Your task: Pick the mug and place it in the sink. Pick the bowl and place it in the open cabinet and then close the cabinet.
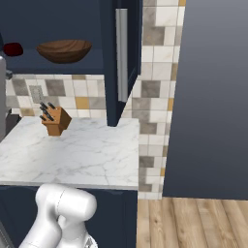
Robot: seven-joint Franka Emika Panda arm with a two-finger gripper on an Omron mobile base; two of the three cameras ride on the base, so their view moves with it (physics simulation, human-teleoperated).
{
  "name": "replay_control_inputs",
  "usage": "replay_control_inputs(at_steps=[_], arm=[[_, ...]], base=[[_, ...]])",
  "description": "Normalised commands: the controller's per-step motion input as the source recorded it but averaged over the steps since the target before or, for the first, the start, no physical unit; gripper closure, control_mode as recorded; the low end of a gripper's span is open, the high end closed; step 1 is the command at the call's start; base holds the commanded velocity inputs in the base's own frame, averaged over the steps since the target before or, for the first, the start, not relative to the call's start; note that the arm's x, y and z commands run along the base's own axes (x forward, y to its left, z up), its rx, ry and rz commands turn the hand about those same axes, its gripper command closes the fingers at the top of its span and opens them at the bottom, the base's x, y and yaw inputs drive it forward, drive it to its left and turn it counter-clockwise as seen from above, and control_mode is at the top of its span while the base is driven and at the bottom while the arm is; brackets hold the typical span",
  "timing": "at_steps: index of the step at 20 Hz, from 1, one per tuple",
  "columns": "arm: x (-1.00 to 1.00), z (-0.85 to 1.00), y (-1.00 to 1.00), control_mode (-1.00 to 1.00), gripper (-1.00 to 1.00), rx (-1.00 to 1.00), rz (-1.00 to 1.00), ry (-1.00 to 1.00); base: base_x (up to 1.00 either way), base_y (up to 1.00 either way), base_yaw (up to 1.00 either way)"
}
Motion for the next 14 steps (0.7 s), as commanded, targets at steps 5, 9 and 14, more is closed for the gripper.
replay_control_inputs(at_steps=[5, 9, 14], arm=[[-0.31, 0.04, -0.4, -1.0, -1.0, 0.04, 0.0, 0.04], [-0.15, 0.0, -0.29, -1.0, -1.0, 0.01, 0.0, 0.04], [-0.21, 0.0, -0.3, -1.0, -1.0, 0.01, 0.0, 0.02]], base=[[0.0, 0.0, 0.0], [0.0, 0.0, 0.0], [0.0, 0.0, 0.0]])
